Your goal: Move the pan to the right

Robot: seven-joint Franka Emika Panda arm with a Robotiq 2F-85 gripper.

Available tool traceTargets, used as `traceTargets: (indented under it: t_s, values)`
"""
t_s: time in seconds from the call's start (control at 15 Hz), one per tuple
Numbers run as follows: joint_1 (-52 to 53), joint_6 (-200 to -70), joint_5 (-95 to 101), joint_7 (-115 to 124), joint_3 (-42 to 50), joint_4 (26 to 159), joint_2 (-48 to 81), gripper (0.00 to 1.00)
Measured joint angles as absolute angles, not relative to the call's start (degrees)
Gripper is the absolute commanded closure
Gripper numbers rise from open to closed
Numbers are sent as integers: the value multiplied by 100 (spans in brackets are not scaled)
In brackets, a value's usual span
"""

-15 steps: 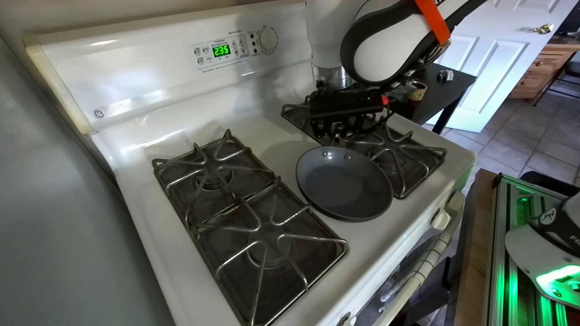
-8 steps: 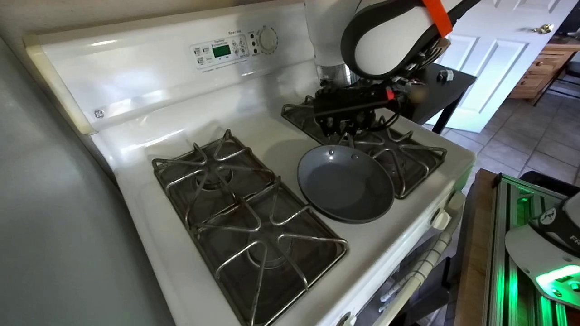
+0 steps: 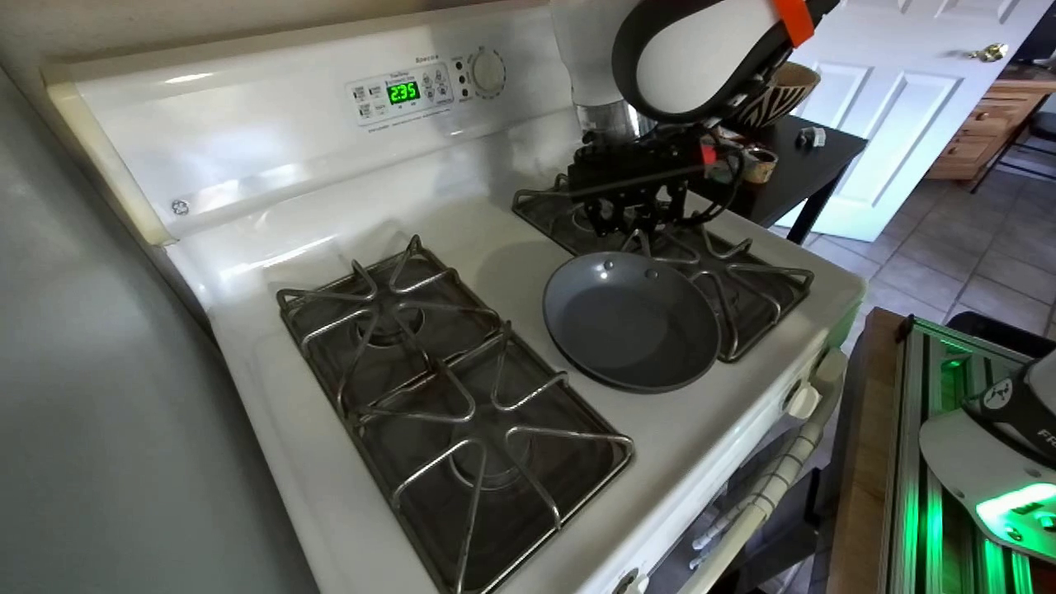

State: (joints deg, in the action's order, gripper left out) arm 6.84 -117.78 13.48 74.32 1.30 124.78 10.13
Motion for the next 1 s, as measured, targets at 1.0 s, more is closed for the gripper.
traceTargets:
  t_s: [1.0]
  values:
    - [502, -11261, 1372, 7343, 133, 12241, 1075, 100]
